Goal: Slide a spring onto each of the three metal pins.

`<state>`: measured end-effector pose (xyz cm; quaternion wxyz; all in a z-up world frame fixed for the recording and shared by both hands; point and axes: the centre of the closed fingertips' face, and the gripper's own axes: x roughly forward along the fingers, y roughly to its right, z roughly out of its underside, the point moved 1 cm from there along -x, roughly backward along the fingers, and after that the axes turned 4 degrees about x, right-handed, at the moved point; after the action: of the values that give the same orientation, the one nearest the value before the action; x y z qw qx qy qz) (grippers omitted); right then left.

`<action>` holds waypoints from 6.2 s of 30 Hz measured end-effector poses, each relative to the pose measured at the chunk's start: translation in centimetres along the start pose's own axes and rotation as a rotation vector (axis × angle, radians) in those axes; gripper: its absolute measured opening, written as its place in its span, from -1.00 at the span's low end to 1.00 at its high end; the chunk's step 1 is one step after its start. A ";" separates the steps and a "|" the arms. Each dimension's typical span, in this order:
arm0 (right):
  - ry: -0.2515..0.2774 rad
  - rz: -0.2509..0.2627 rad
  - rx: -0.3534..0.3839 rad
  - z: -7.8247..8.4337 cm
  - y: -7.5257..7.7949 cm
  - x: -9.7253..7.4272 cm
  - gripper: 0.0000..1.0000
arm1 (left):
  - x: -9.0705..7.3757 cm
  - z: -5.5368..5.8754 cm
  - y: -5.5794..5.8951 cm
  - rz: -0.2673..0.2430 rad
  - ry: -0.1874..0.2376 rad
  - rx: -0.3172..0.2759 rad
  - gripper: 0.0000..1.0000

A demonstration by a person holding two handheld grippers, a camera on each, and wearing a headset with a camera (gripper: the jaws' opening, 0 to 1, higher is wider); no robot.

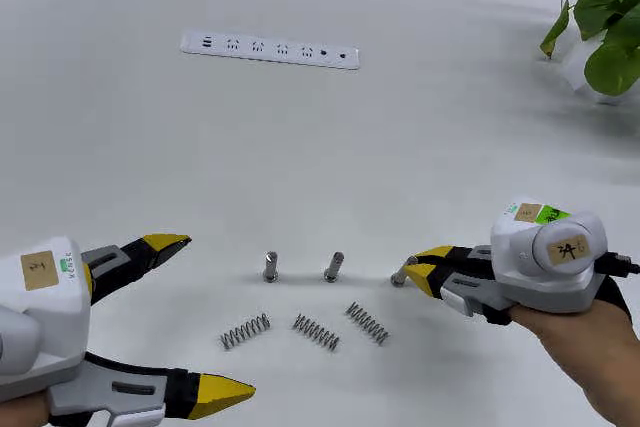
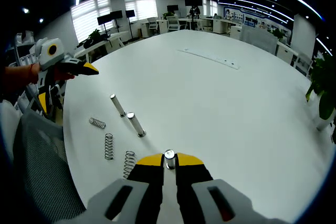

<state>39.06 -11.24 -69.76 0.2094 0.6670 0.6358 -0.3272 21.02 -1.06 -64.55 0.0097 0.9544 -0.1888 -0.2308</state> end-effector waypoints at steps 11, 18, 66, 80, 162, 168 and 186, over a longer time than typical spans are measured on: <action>-0.001 0.002 0.001 0.1 0.0 -0.1 -0.82 | 0.0 -0.1 0.0 0.000 0.004 0.000 1.00; -0.001 0.000 0.000 0.1 -0.1 -0.2 -0.81 | 0.1 -0.1 0.0 0.002 0.004 0.002 1.00; 0.102 -0.004 -0.014 -1.4 -0.5 -3.4 -0.37 | -0.6 -0.8 0.5 -0.005 -0.006 0.037 0.95; 0.137 -0.016 -0.067 -0.5 -0.4 -6.9 0.20 | -0.9 0.5 -0.2 -0.029 -0.077 0.051 0.69; 0.158 -0.086 -0.088 0.5 -3.7 -8.5 0.51 | 1.3 6.5 0.9 -0.018 -0.406 -0.067 -0.80; 0.255 -0.173 -0.022 -3.4 -6.8 -8.5 0.37 | 1.2 1.9 1.8 -0.023 -0.222 -0.082 -0.80; 0.425 -0.383 0.382 -9.9 -12.3 -6.0 -0.39 | 2.2 -6.9 4.3 0.024 0.096 -0.097 -0.80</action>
<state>28.81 -7.29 -56.97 -0.1215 0.6158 0.7063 -0.3273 24.32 -6.32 -58.89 0.0679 0.9605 -0.1880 -0.1934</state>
